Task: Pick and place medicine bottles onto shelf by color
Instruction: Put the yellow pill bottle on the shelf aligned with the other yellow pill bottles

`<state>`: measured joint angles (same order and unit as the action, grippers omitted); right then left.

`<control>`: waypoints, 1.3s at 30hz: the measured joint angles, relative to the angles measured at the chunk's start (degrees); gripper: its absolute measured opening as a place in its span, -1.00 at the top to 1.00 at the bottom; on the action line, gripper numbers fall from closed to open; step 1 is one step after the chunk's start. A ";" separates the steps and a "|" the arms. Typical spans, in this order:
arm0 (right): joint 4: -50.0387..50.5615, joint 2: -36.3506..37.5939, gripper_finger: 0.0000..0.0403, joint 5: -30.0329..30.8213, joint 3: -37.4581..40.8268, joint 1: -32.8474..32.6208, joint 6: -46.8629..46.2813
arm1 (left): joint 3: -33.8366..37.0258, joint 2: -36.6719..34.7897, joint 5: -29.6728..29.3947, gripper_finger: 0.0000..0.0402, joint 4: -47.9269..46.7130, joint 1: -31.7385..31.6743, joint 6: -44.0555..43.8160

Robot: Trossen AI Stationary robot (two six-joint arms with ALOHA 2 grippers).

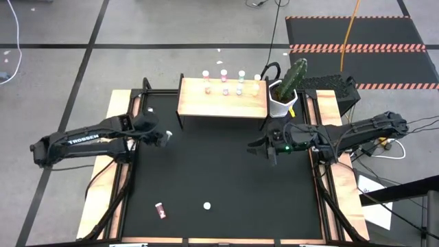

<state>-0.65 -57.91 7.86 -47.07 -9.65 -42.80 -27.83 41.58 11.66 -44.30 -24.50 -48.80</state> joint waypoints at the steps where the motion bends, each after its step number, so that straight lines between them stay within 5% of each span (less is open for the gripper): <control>1: -0.02 0.00 0.24 0.76 0.00 -0.54 -0.03 | -0.01 0.03 0.96 0.42 0.47 1.50 -0.40; 11: -2.28 -1.83 0.24 4.13 0.00 -5.48 -2.85 | -0.02 0.42 2.72 0.41 16.81 18.10 -7.40; 18: -4.97 -11.12 0.24 4.09 -3.98 -9.89 -1.82 | -0.13 0.44 -2.69 0.41 28.49 29.32 -6.12; 30: -9.69 -26.68 0.21 -6.62 -20.13 -8.04 22.90 | -0.13 12.94 -12.12 0.41 64.79 43.90 20.10; 39: -24.22 -30.82 -0.27 -6.49 -24.87 -5.23 31.89 | -0.38 29.66 -15.12 0.41 99.67 44.91 37.25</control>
<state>-24.87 -88.73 1.37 -71.94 -14.88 -10.91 -28.22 71.23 -3.45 55.38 20.42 -11.56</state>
